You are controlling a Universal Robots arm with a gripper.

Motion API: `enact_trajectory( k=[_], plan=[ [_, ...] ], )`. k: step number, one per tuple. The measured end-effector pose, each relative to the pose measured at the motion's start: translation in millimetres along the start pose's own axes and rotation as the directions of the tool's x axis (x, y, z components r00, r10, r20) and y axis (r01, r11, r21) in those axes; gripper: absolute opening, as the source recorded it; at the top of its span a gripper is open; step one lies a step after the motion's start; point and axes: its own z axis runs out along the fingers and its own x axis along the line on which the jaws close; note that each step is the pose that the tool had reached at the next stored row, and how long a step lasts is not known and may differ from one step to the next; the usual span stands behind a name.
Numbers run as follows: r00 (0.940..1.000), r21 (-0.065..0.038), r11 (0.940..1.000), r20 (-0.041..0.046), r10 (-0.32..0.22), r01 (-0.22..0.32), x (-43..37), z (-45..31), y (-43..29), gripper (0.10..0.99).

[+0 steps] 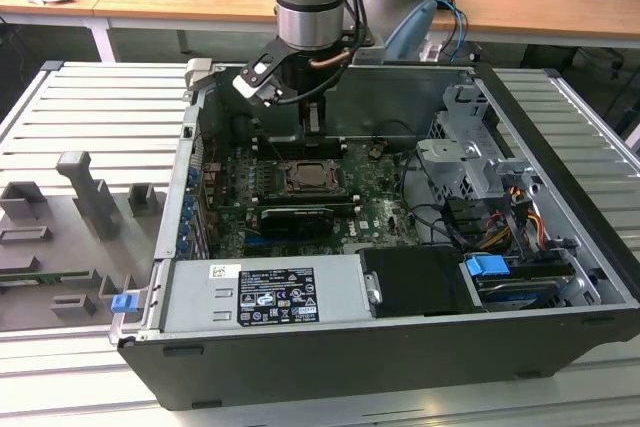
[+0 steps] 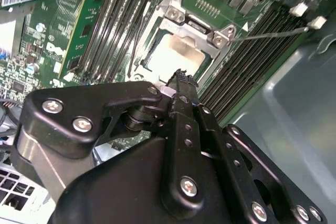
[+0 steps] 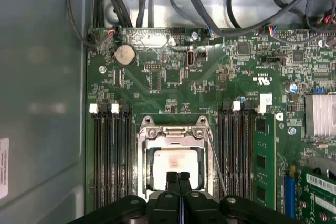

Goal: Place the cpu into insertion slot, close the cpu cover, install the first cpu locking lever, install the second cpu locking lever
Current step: 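Close the cpu cover, then install the first cpu locking lever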

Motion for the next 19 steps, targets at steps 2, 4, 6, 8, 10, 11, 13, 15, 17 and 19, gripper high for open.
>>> enact_trajectory(
  k=[2,4,6,8,10,11,13,15,17,19],
  plan=[
    [1.0000,0.000,1.0000,0.0000,0.000,0.000,0.0,-0.2,-3.0,0.106],
    [1.0000,0.000,1.0000,0.0000,0.000,0.000,-0.1,-0.3,-4.7,0.106],
    [1.0000,0.000,1.0000,0.0000,0.000,0.000,-0.1,-0.4,-7.0,0.106],
    [1.0000,0.000,1.0000,0.0001,0.000,0.000,-0.1,-0.5,-7.3,0.106],
    [1.0000,0.000,1.0000,0.0000,0.000,0.000,-0.1,-0.5,-7.6,0.106],
    [1.0000,0.000,1.0000,0.0000,0.000,0.000,-0.1,-0.5,-7.6,0.106],
    [1.0000,0.000,1.0000,-0.0001,0.000,0.000,-0.1,-0.5,-7.6,0.106],
    [1.0000,0.000,1.0000,-0.0001,0.000,0.000,-0.1,-0.5,-7.7,0.106],
    [1.0000,0.000,1.0000,-0.0002,0.000,0.000,-0.1,-0.5,-7.7,0.106],
    [1.0000,0.000,1.0000,-0.0001,0.000,0.000,-0.1,-0.6,-7.7,0.106]
  ],
)
